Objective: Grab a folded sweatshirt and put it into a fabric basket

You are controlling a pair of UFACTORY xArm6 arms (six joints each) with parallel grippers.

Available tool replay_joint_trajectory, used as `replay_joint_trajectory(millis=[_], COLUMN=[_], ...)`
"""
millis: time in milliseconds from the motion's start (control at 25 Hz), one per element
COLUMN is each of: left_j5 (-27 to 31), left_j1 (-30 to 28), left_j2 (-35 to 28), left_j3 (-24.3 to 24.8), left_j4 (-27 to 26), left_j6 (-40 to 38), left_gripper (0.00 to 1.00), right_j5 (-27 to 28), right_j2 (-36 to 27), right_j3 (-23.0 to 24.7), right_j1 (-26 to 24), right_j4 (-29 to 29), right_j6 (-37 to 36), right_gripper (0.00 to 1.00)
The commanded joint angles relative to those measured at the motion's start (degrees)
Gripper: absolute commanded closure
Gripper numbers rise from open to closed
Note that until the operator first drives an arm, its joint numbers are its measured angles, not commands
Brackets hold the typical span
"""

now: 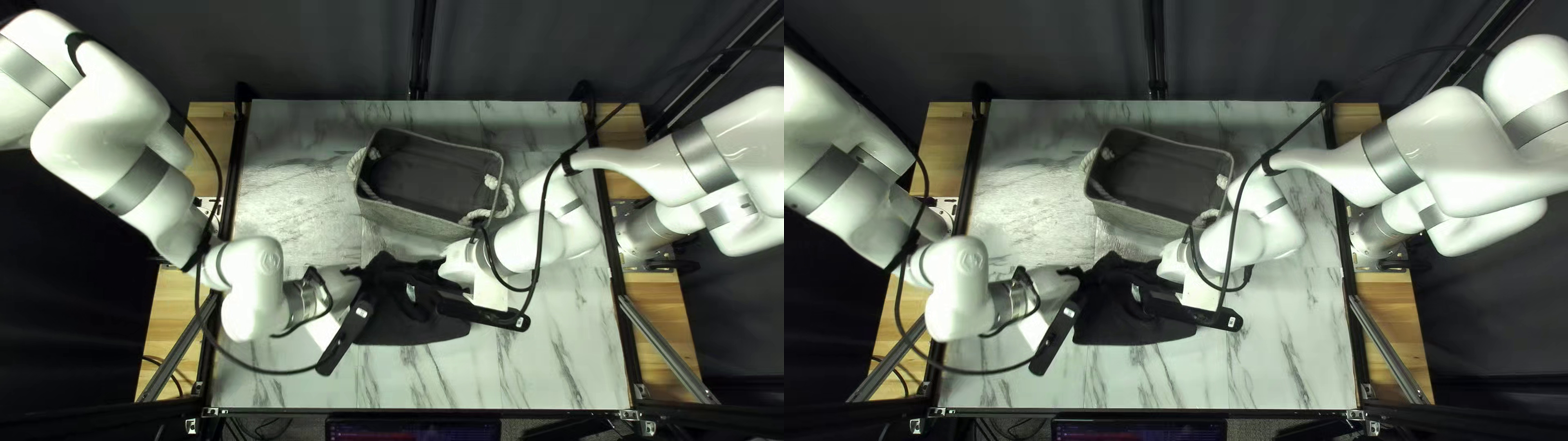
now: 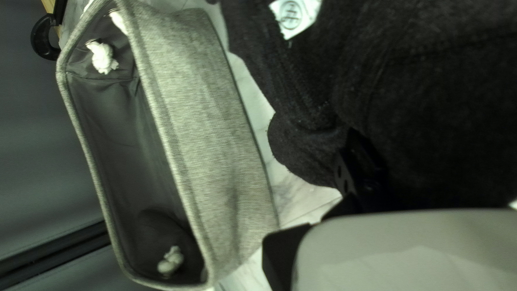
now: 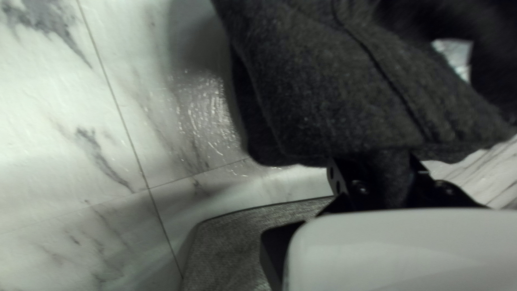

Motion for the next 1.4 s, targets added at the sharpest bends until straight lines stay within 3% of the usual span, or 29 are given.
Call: replay_joint_trajectory(millis=[40, 280, 320, 480, 600, 760, 1040, 1200, 1400], left_j5=[0.65, 2.09, 1.92, 1.62, 2.06, 2.36, 1.68, 1.97, 2.15], left_j1=[-2.12, -7.09, -7.54, -8.37, -8.64, -9.09, -8.44, -8.9, -9.15], left_j2=[1.38, 6.65, 7.75, 8.1, 6.37, 6.13, 5.88, 4.94, 4.61], left_j3=[-0.07, -1.57, -1.91, -1.13, 0.06, 0.47, 0.52, 1.16, 1.4], left_j4=[-0.13, 1.72, 2.2, 3.04, 2.64, 2.89, 3.16, 2.85, 3.06], left_j6=[-2.21, -11.54, -13.0, -15.95, -15.76, -16.64, -16.17, -15.99, -16.36], left_gripper=[1.0, 1.0, 1.0, 1.0, 1.0, 1.0, 1.0, 1.0, 1.0], right_j5=[-1.92, -7.15, -7.59, -7.91, -6.76, -6.47, -4.46, -6.39, -10.42], right_j2=[0.96, 6.12, 6.41, 2.95, -3.18, -7.57, -3.18, 0.62, 2.39], right_j3=[1.52, 2.26, 2.33, 5.04, 8.79, 11.93, 8.73, 6.82, 7.13], right_j1=[0.34, 0.85, 0.82, 0.19, -0.49, 0.88, 4.74, 4.83, 2.27], right_j4=[0.88, 4.27, 5.45, 7.04, -0.76, -6.07, -10.74, -22.35, -32.38], right_j6=[0.63, 0.75, 0.13, -0.4, 7.63, 14.94, 21.94, 30.68, 33.18], right_gripper=[1.0, 1.0, 0.0, 0.0, 0.0, 0.0, 0.0, 0.0, 0.0])
